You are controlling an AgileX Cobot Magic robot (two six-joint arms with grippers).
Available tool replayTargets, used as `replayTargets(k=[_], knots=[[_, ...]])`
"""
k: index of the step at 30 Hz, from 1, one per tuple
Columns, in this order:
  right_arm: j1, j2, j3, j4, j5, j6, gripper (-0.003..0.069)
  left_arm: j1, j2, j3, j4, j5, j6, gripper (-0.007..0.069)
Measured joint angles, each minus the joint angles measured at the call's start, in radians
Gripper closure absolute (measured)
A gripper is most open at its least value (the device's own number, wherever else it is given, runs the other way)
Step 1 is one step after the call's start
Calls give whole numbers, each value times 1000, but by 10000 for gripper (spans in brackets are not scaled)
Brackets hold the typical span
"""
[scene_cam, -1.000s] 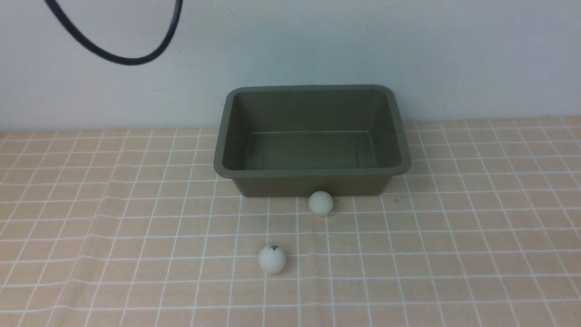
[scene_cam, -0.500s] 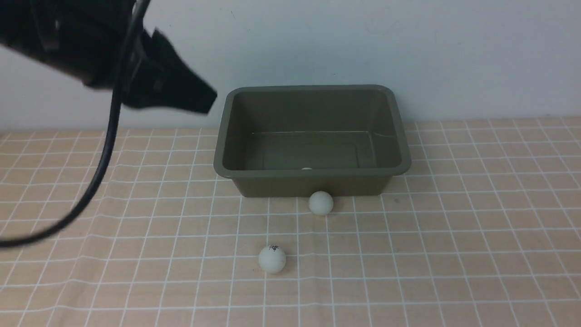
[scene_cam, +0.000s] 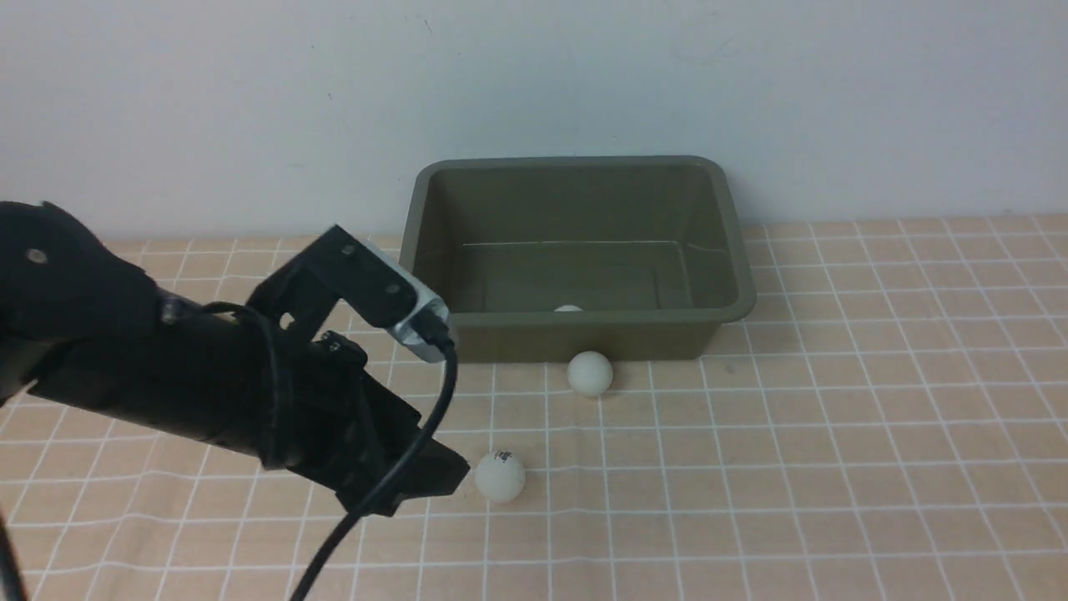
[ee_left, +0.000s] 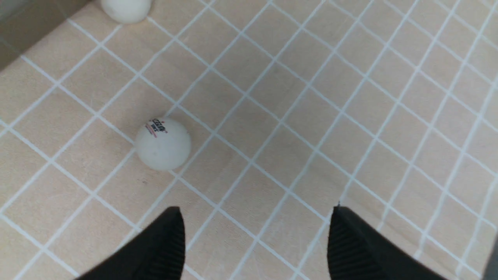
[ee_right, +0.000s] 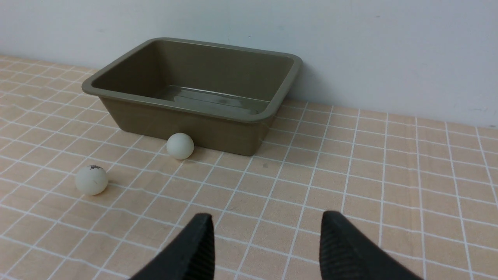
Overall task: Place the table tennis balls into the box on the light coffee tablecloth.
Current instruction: 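Reach for and grasp a ping pong ball on the table beside the basket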
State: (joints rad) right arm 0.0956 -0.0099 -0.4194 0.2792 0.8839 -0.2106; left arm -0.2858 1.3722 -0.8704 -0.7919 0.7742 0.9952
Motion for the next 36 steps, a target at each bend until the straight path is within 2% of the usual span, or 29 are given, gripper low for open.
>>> replayTargets(k=[3,10,21,24,26,27,28,32,36], knots=[[0,0,0,0,0,0,312,-55,85,1,-19,-143,-29,162],[0,0,0,1,0,0,312,-106,262,1,-32,-346,-78,155],[0,0,0,1,0,0,312,-195,428,1,-54,-534,-78,155],[0,0,0,1,0,0,312,-211,471,0,-62,-586,-78,187],[0,0,0,1,0,0,312,-213,477,-2,-76,-621,-77,254],[0,0,0,1,0,0,312,-213,481,-2,-82,-633,-77,303],[0,0,0,1,0,0,312,-213,480,-2,-86,-642,-72,314],[0,0,0,1,0,0,312,-213,447,-2,-93,-640,-43,305],[0,0,0,1,0,0,312,-213,336,-40,-93,-539,11,305]])
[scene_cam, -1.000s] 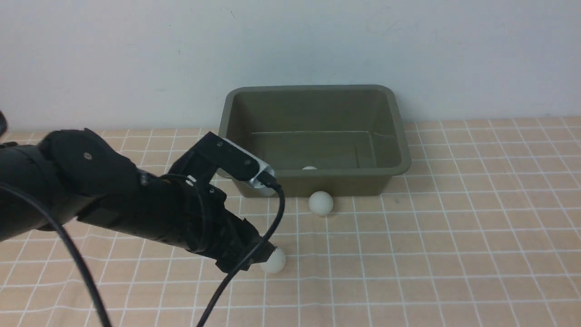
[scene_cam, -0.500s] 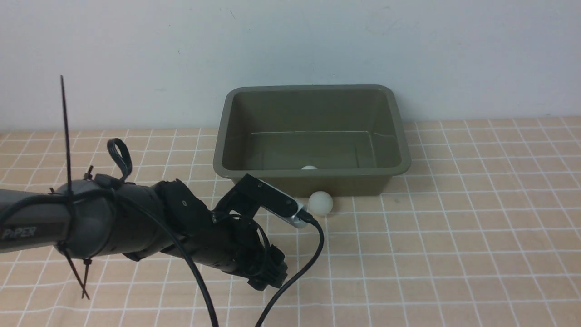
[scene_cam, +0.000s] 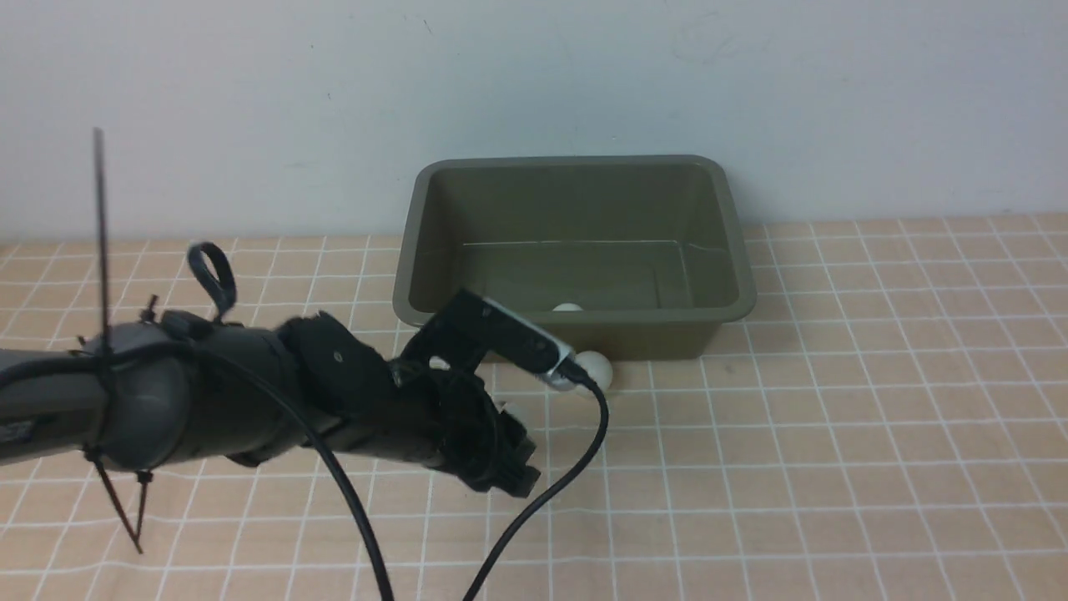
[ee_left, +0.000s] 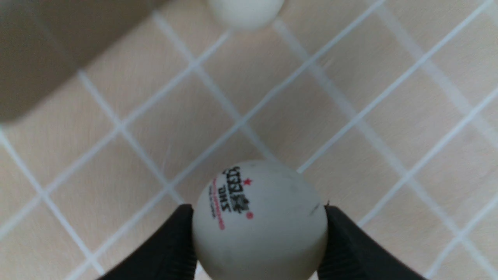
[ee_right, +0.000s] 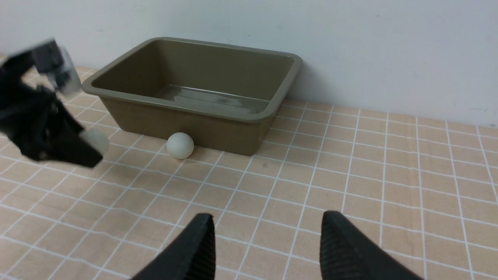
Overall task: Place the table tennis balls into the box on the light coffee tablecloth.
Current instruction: 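Reach for and grasp a ping pong ball on the table beside the basket, then drop the ball into the bin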
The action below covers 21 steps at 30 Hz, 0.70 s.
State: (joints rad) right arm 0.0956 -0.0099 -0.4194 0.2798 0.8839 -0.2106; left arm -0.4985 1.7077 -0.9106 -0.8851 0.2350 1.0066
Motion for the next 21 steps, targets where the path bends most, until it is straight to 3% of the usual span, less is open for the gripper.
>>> replayTargets(k=[8,16,21], knots=[[0,0,0,3,0,0,312,27,-51,-216,-73,104,145,305],[0,0,0,13,0,-19,312,193,201,-489,-159,157,178,305],[0,0,0,43,0,-36,312,227,311,-599,-158,244,248,293]])
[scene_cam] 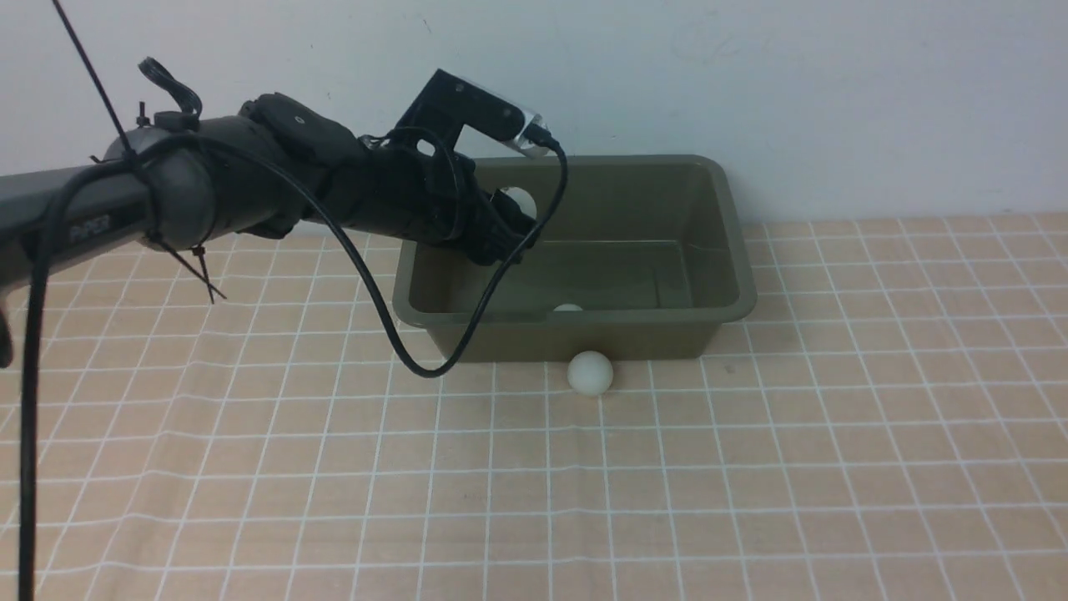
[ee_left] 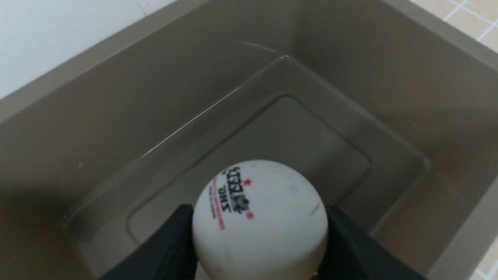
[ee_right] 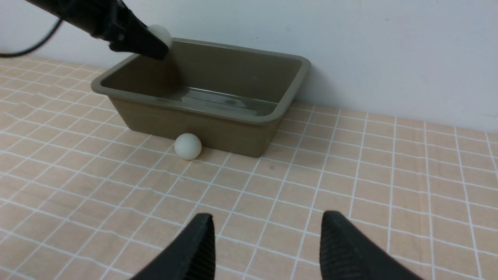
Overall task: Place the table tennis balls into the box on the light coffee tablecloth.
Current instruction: 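Drop the ball into the bin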
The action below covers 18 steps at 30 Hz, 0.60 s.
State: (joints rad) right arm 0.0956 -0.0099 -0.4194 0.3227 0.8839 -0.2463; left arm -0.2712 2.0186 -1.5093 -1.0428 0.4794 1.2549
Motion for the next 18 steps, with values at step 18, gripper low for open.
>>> replayTargets(k=[18], knots=[[0,91,0,277,-6,-412,312,47,-417,-78,443,424,-451,260]])
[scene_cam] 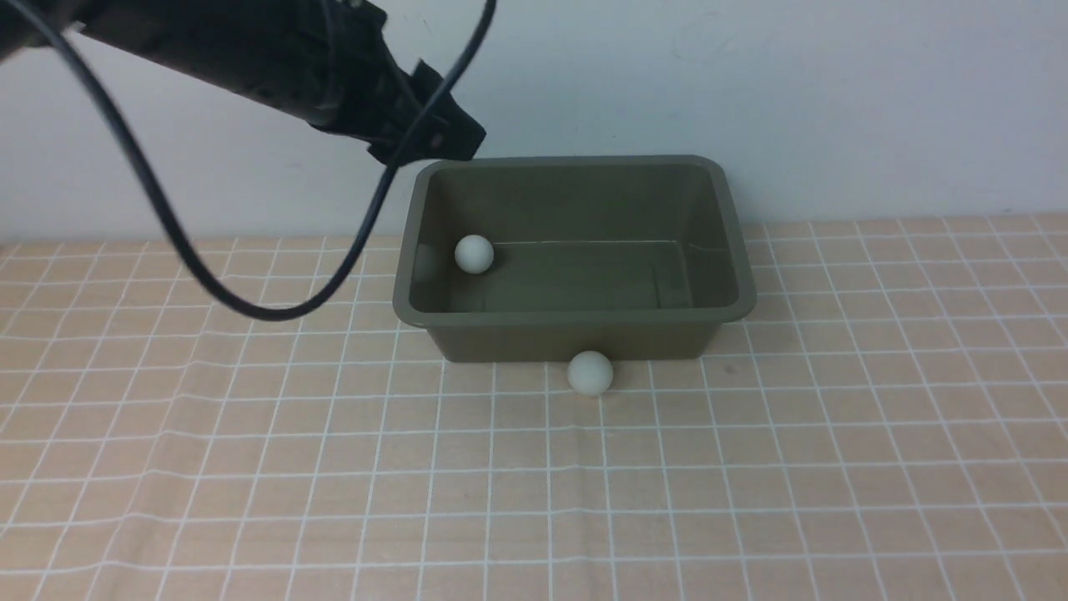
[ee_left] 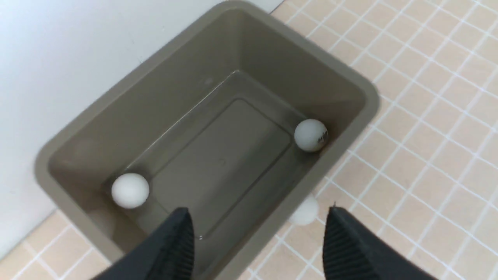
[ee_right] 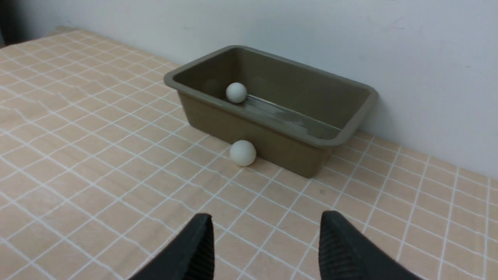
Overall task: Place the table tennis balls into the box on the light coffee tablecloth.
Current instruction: 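Reach for and grasp a ping pong ball on the table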
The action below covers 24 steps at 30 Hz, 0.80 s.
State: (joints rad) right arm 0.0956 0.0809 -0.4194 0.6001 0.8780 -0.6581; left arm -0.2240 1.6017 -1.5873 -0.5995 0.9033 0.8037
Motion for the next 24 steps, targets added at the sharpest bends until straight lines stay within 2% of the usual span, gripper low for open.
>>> replayTargets(k=[4,8,12,19,24], knots=[[0,121,0,118,-69,-144,312,0,-133,-4,84,65,-61,274],[-1,205,0,214,-133,-210,312,0,-206,-8,187,120,-145,274],[-1,344,0,369,-172,-329,312,0,-255,-8,289,200,-234,274],[-1,552,0,568,-189,-525,312,0,-254,-8,299,221,-260,274],[1,736,0,765,-203,-769,300,0,-254,-8,299,221,-260,274]])
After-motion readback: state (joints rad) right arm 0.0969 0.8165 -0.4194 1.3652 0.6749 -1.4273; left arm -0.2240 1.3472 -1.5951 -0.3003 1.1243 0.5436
